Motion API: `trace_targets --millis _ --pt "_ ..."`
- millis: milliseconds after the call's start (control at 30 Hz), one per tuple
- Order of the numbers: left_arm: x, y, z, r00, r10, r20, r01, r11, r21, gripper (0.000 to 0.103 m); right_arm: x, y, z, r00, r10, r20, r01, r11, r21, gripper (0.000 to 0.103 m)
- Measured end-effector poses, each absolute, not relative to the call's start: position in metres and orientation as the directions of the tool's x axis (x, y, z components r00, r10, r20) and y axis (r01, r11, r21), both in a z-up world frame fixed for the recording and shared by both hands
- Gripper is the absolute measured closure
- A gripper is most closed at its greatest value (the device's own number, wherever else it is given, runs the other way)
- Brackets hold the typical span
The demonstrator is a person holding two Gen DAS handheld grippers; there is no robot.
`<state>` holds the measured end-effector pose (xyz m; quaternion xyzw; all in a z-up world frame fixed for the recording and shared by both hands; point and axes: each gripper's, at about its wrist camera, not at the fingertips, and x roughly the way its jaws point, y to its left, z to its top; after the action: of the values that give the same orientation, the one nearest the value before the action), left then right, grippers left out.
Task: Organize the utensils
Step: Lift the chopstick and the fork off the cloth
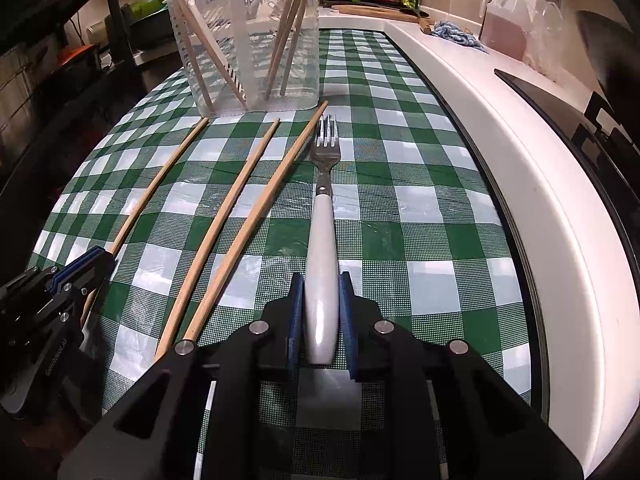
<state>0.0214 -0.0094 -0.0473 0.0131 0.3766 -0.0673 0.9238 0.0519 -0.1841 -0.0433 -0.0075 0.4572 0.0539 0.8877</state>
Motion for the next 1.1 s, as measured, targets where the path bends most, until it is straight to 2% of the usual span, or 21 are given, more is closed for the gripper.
trace_targets --millis 367,1100 --pt "0.018 -0.007 -0.041 0.709 -0.126 -0.694 0.133 0.99 -0.043 0.097 0.049 -0.188 -0.037 0.571 0.097 -0.815 -0.094 0.994 0.053 0.085" --pt "-0.027 0.016 0.025 0.848 -0.163 -0.504 0.138 0.987 -0.086 0.097 -0.005 -0.189 0.038 0.666 0.073 -0.742 -0.087 0.996 0.02 0.086"
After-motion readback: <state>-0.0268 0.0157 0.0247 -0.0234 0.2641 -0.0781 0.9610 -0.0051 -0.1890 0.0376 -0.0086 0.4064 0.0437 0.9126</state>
